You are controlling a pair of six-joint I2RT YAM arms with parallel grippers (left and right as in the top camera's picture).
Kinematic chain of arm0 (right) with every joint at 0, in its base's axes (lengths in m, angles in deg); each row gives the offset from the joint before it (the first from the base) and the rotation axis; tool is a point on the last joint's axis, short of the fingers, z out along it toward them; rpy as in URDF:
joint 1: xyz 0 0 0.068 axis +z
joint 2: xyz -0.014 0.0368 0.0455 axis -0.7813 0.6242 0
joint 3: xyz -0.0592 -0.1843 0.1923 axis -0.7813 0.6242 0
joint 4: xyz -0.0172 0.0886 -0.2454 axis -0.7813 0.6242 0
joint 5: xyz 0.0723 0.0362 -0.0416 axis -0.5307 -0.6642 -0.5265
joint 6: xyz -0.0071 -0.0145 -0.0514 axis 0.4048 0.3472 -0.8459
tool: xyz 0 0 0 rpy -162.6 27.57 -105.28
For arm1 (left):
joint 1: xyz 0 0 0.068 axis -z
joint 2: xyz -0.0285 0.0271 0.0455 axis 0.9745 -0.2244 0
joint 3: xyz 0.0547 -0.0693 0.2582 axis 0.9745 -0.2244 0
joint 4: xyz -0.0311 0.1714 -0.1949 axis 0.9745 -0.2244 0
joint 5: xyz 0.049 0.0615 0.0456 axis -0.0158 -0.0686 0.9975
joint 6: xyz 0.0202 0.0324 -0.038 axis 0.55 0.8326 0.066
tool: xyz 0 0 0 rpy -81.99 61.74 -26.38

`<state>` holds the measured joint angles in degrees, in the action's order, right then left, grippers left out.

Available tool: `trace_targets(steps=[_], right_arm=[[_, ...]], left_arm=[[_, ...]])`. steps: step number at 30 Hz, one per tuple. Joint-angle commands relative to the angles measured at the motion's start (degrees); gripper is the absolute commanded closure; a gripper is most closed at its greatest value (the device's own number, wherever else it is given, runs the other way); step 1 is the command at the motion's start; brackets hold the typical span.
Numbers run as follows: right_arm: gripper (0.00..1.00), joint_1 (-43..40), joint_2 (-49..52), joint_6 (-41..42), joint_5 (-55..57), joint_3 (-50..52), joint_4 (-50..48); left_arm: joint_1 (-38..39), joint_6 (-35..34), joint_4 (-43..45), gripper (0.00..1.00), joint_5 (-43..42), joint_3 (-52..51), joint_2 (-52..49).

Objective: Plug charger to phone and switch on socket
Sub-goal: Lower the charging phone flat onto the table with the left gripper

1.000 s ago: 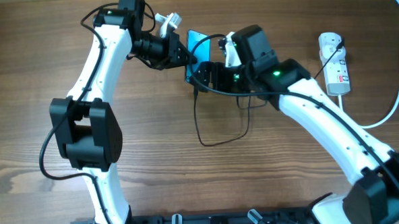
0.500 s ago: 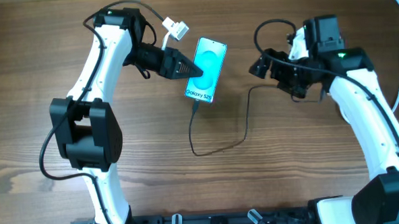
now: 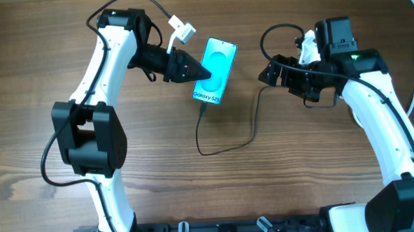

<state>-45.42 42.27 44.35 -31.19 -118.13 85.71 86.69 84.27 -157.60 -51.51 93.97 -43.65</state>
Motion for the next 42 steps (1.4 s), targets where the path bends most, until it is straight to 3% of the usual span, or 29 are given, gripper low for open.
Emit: trace_targets(steps=[1, 5, 6, 9, 12, 15, 21, 42], right_arm=[[0.00, -0.02, -0.61, -1.11, -0.31, -0.90, 0.09], [0.00, -0.02, -0.61, -0.98, -1.20, -0.90, 0.17], [0.00, -0.02, -0.61, -0.76, -1.62, -0.90, 0.28], [0.00, -0.02, -0.61, 0.35, -1.57, -0.90, 0.48], [0.00, -0.02, -0.61, 0.35, -1.60, -0.90, 0.46], [0.00, -0.02, -0.61, 0.39, -1.57, -0.90, 0.46], [0.00, -0.02, -0.61, 0.50, -1.60, -0.90, 0.46], [0.00, -0.02, -0.61, 0.46, -1.57, -0.90, 0.46]], left_arm=[[-0.17, -1.16, 0.50, 0.96, -3.06, 0.07, 1.79], [-0.17, -14.95, 7.67, 0.96, -2.34, 0.07, 1.79], [-0.17, -26.58, 13.84, 0.96, 1.46, 0.07, 1.79], [-0.15, -44.50, 20.79, 0.96, 11.78, 0.07, 1.77], [-0.11, -52.85, 23.28, 0.96, 17.79, 0.07, 1.64], [-0.09, -53.27, 23.17, 0.96, 19.19, 0.07, 1.33], [-0.04, -61.53, 23.26, 0.96, 24.26, -0.46, -1.49], [2.73, -61.55, 32.30, 0.96, 26.88, -10.60, -4.24]])
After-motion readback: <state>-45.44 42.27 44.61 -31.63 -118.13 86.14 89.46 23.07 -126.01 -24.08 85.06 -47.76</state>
